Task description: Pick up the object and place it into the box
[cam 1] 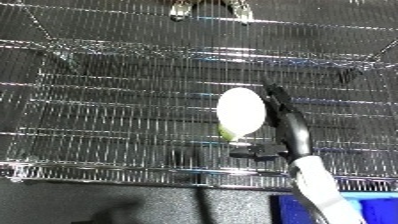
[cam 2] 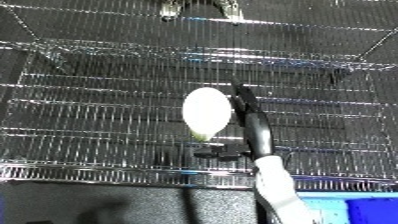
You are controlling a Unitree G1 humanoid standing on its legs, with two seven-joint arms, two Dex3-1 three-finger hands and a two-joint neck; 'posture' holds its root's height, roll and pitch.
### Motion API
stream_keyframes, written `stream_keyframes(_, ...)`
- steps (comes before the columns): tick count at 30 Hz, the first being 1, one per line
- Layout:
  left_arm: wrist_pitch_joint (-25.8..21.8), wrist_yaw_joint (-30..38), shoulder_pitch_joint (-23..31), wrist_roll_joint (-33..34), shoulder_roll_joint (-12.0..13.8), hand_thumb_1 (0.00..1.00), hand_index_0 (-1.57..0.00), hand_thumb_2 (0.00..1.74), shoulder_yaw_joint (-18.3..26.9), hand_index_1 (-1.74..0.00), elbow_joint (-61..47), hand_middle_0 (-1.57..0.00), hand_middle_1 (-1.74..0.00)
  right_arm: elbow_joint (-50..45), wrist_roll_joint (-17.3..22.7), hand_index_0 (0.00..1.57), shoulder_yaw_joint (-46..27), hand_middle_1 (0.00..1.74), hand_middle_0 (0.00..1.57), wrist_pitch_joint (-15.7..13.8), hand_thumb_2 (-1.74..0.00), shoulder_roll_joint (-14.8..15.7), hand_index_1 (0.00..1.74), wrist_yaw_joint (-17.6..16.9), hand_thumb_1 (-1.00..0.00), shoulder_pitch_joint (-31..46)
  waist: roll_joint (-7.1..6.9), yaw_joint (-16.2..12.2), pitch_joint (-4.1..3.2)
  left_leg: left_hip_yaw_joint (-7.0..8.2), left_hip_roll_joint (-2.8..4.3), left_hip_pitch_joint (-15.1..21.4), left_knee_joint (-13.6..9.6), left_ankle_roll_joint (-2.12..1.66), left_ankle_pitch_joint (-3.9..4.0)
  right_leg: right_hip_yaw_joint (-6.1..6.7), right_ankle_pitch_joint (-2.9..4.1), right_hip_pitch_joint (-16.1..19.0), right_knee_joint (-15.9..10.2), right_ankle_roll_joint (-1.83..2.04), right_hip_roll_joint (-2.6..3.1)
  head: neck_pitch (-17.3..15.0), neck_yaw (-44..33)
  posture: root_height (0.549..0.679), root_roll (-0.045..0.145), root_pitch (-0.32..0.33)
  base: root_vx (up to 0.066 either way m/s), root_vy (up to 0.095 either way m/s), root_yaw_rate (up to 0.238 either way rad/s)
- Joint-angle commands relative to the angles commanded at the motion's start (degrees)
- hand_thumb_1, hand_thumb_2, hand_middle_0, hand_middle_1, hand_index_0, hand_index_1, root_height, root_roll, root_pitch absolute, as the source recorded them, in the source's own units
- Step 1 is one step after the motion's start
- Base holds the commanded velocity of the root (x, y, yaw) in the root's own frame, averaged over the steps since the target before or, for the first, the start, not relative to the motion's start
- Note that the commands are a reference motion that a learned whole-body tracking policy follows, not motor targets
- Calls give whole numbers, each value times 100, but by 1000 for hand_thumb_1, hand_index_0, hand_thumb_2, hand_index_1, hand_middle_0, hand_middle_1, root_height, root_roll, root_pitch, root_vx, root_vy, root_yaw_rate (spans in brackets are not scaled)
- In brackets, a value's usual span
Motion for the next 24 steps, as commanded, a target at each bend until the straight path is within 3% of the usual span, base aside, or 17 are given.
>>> stream_keyframes(5,-22,19,-11,2,-17,1000,-1570,1740,-11,-1740,-26,-1570,-1740,152,-43,0,158,0,0,123,0,13,0,50,0,-186,32,70,0,-14,-21,-129,47,30,-8,-13,-18,-127,49,-4,-9,73,96,597,42,170,-4,17,40)
stream_keyframes(11,-54,-2,8,-12,-38,1000,-1570,1740,-27,-1740,-54,-1570,-1740,400,41,471,323,522,471,102,-522,84,522,88,-300,-407,86,152,0,-35,-53,-211,53,53,-5,-30,-41,-201,75,-14,-24,97,218,596,42,183,1,9,45)
stream_keyframes(21,-97,-95,38,-67,-53,1000,-1570,1740,-32,-1740,-65,-1570,-1740,631,34,1256,403,1392,1256,129,-1392,93,1392,20,-800,-574,101,196,0,-73,-70,-156,-29,59,27,-59,-30,-138,7,-17,-38,194,324,599,41,184,-6,-4,13)
stream_keyframes(24,-122,-123,60,-76,-44,1000,-1570,1740,-29,-1740,-73,-1570,-1740,655,53,1256,385,1392,1256,136,-1392,56,1392,-55,-800,-570,97,190,0,-82,-65,-133,-55,57,35,-65,-20,-115,-19,-17,-36,220,333,600,40,184,-26,-14,-15)
